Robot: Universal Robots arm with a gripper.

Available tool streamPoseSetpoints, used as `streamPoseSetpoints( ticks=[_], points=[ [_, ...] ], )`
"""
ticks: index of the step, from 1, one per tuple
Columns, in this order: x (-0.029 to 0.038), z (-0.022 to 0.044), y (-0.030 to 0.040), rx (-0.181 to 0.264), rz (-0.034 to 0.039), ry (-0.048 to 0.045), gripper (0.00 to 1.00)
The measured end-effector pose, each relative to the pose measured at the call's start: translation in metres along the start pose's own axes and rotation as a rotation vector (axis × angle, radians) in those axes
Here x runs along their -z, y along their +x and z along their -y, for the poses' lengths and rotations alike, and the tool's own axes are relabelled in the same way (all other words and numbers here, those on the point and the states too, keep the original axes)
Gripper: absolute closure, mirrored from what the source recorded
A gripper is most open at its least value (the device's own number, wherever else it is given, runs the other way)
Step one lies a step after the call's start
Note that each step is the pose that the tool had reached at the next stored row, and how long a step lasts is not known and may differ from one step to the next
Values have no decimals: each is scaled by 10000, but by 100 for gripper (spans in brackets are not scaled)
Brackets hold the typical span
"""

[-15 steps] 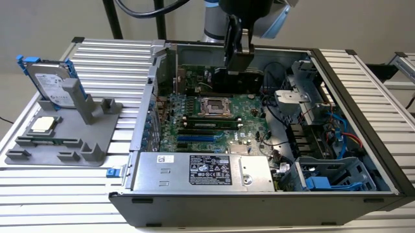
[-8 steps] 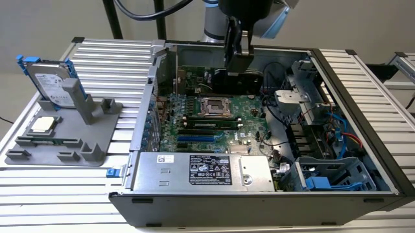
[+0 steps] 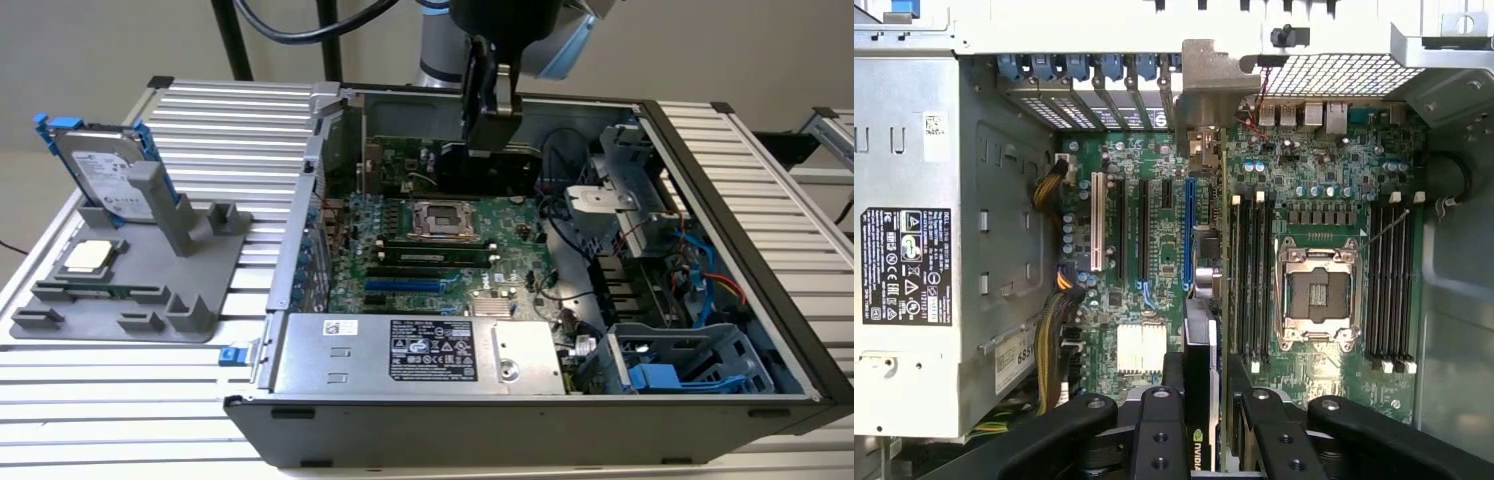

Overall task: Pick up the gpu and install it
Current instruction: 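Insert the gpu into the slot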

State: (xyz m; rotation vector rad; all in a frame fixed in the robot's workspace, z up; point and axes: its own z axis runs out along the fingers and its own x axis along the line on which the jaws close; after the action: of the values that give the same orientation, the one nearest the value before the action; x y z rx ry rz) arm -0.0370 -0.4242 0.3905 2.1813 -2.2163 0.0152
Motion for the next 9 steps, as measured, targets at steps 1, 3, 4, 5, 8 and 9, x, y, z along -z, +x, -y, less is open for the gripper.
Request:
streamPoseSetpoints(
  ticks=[1, 3, 4, 5, 8, 9],
  points=[
    [0, 0, 0, 0, -1, 0, 100],
    [-5, 1, -1, 0, 0, 0, 100],
    [-14, 0, -1, 1, 1, 0, 100],
    [-23, 0, -1, 0, 0, 0, 100],
    [-52, 1, -2, 0, -1, 0, 100],
    [-63, 1, -2, 0, -1, 0, 100]
  ],
)
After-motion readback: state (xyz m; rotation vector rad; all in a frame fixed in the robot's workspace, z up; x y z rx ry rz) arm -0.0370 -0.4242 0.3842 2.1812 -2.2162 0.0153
